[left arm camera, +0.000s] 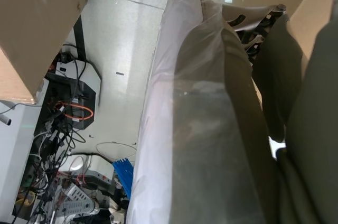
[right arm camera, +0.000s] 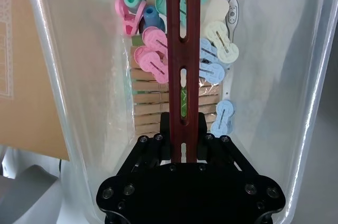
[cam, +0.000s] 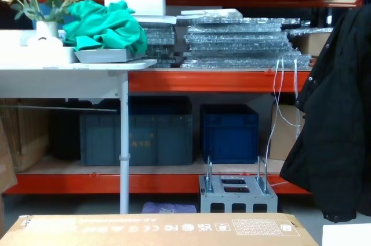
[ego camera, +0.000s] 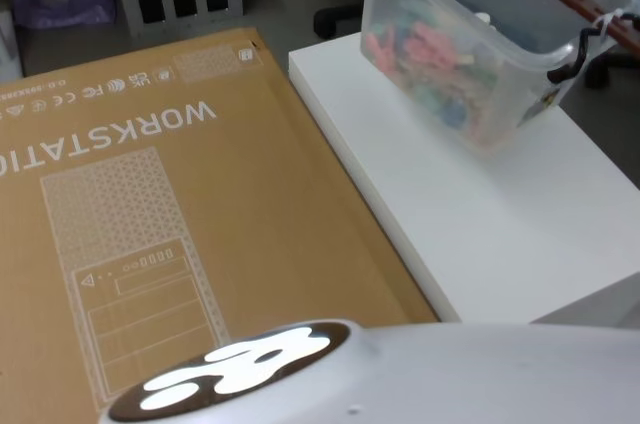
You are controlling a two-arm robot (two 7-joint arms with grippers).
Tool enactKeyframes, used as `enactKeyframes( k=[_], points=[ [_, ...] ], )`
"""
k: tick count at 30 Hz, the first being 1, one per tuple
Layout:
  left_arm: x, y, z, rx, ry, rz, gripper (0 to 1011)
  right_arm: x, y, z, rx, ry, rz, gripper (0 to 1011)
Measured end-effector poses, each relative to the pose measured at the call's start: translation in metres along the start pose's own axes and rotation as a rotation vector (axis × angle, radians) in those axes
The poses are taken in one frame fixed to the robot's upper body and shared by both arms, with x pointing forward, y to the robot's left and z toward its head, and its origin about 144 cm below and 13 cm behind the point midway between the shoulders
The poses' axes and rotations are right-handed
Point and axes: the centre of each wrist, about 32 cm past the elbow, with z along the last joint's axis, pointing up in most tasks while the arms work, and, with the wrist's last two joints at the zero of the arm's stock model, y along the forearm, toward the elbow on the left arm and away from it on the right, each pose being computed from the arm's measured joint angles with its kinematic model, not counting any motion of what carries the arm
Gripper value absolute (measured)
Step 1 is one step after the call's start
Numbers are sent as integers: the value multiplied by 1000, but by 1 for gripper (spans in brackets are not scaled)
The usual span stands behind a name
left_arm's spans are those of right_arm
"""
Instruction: Use one hand to grasp the basket and place it at the designated location.
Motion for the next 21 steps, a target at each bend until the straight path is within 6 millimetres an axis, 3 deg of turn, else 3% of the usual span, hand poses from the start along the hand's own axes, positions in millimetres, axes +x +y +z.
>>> enactKeyframes(
  k=[21],
  points=[
    [0, 0, 0, 0, 0, 0, 0, -3, -21, 62, -13, -273, -46, 237]
  ],
)
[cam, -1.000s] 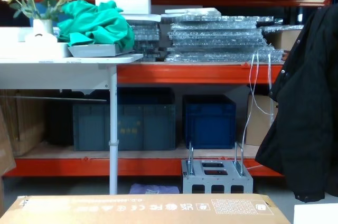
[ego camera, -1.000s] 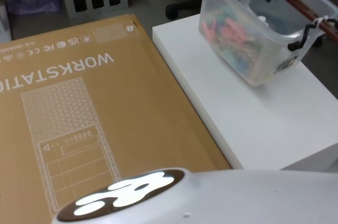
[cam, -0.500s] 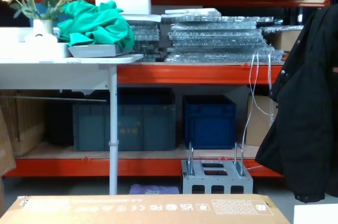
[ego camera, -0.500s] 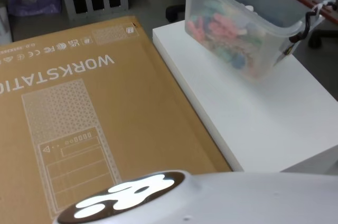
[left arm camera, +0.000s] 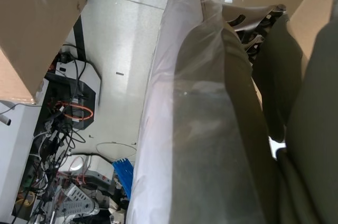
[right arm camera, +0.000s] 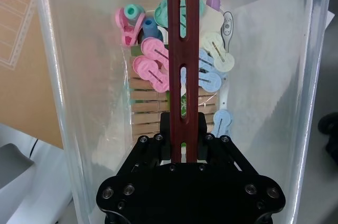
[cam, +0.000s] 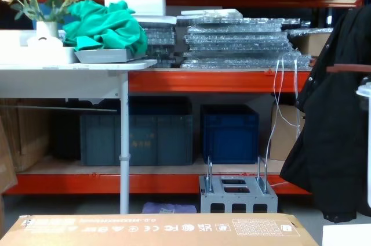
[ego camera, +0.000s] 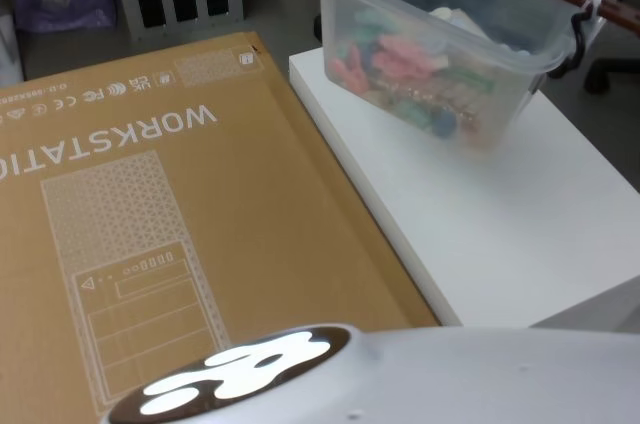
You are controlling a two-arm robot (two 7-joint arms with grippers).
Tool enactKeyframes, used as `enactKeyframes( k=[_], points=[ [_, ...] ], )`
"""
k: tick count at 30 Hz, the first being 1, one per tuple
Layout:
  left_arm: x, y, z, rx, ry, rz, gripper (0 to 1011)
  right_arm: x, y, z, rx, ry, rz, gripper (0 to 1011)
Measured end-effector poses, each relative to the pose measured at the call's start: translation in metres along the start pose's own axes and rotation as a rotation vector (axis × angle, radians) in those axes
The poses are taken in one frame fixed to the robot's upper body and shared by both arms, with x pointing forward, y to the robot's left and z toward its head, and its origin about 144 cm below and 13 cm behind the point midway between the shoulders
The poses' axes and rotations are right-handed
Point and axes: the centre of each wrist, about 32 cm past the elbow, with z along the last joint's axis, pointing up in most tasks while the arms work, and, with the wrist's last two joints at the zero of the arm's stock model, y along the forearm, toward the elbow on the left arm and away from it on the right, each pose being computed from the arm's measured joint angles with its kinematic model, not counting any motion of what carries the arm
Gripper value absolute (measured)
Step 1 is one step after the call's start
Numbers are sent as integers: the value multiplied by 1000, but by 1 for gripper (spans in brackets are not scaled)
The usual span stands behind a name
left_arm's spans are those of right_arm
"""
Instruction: Use one hand to grasp the basket and place it at the designated location.
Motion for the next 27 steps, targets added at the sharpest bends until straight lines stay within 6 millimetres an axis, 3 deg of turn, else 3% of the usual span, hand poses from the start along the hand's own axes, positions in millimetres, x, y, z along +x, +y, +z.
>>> enactKeyframes(
  k=[14, 27],
  points=[
    [0, 0, 0, 0, 0, 0, 0, 3, -10, 35, 81, -231, -45, 237],
    [0, 0, 0, 0, 0, 0, 0, 0, -4, 64, 178, -473, -65, 237]
  ],
)
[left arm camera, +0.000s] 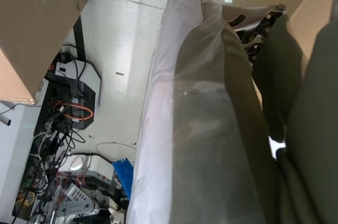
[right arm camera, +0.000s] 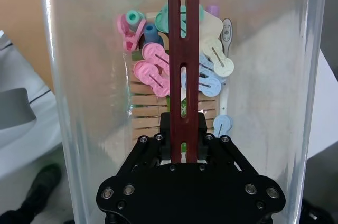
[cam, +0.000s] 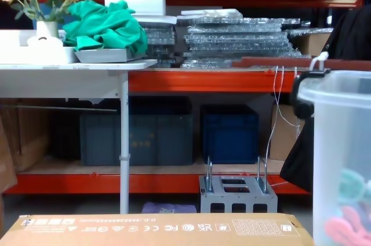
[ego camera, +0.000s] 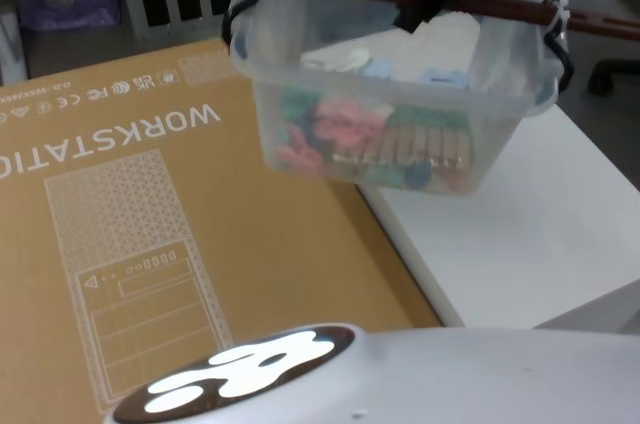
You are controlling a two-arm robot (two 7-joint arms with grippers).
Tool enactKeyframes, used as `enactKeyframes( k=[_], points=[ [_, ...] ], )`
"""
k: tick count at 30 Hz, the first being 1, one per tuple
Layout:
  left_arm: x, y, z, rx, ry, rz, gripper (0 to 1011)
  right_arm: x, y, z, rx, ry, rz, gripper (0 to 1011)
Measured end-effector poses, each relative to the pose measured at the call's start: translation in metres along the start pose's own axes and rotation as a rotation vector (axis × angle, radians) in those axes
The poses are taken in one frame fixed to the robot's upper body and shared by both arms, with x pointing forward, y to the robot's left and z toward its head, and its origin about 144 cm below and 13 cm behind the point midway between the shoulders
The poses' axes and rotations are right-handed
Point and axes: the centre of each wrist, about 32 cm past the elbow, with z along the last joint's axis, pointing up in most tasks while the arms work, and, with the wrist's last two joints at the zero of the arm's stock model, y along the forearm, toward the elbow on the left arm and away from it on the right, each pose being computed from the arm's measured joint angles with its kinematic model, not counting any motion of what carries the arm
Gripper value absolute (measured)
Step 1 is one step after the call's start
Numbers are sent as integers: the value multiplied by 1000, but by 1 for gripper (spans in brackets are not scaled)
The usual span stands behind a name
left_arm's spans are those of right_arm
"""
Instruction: Use one hand to grasp the basket and place it at the designated location.
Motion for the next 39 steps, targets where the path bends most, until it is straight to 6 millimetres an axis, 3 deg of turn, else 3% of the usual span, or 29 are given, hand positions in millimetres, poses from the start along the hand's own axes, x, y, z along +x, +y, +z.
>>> enactKeyframes(
  k=[19, 29, 39],
  points=[
    [0, 0, 0, 0, 0, 0, 0, 20, 18, 62, 81, -355, -32, 237],
    [0, 0, 0, 0, 0, 0, 0, 33, 43, 93, 123, -482, -35, 237],
    [0, 0, 0, 0, 0, 0, 0, 43, 89, 121, 178, -563, -18, 237]
  ],
)
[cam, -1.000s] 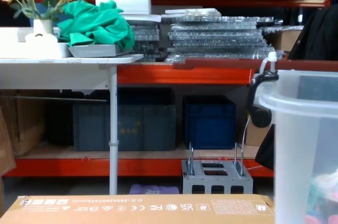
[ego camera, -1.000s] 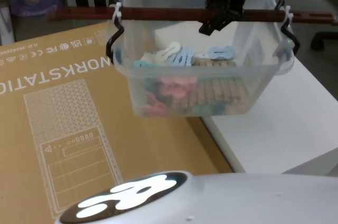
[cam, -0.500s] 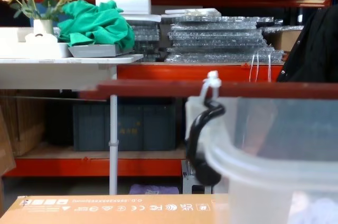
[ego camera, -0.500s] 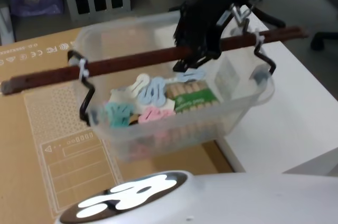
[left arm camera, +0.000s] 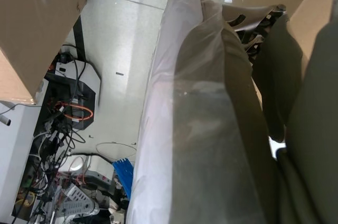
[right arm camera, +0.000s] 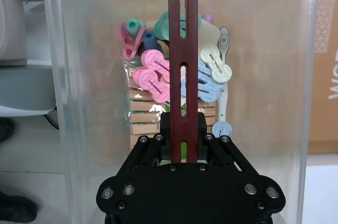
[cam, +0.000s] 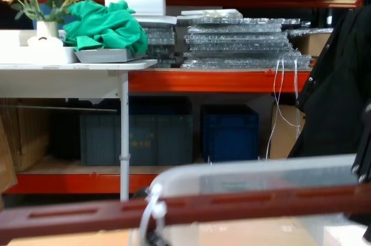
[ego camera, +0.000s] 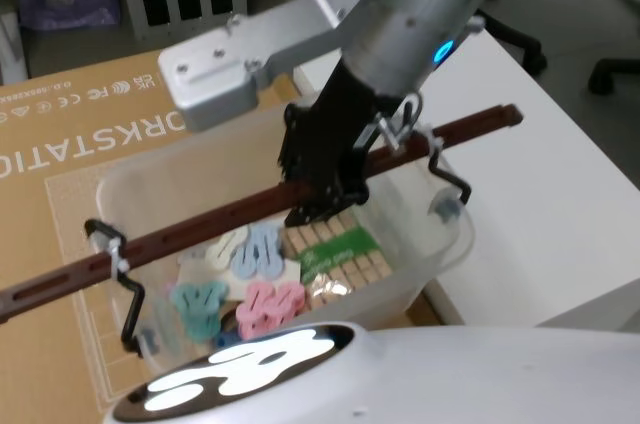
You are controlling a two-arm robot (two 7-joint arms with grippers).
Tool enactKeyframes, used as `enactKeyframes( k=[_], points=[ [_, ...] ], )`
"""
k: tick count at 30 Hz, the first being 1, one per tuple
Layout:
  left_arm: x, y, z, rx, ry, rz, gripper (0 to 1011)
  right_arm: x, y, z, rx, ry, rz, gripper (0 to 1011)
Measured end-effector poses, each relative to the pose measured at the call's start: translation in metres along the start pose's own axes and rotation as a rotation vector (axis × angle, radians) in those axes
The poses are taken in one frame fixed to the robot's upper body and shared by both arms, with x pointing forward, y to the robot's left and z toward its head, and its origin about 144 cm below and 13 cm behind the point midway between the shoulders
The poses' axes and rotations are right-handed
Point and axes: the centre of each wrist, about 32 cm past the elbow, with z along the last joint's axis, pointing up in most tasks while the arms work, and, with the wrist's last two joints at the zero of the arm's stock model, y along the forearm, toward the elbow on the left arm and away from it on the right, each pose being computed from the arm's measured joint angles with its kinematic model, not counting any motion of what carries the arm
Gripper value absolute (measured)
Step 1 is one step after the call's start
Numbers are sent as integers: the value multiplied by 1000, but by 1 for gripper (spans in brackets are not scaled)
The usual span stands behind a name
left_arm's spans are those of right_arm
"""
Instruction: Use one hand to grasp the basket and place it at the designated location.
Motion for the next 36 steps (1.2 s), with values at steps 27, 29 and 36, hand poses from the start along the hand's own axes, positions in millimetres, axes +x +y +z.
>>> enactKeyframes(
  k=[27, 29, 36],
  points=[
    [0, 0, 0, 0, 0, 0, 0, 21, 64, 1, 12, 83, -30, 237],
    [0, 0, 0, 0, 0, 0, 0, 22, 68, 1, 16, 80, -22, 237],
    [0, 0, 0, 0, 0, 0, 0, 25, 85, -1, 24, 71, 25, 237]
  ],
)
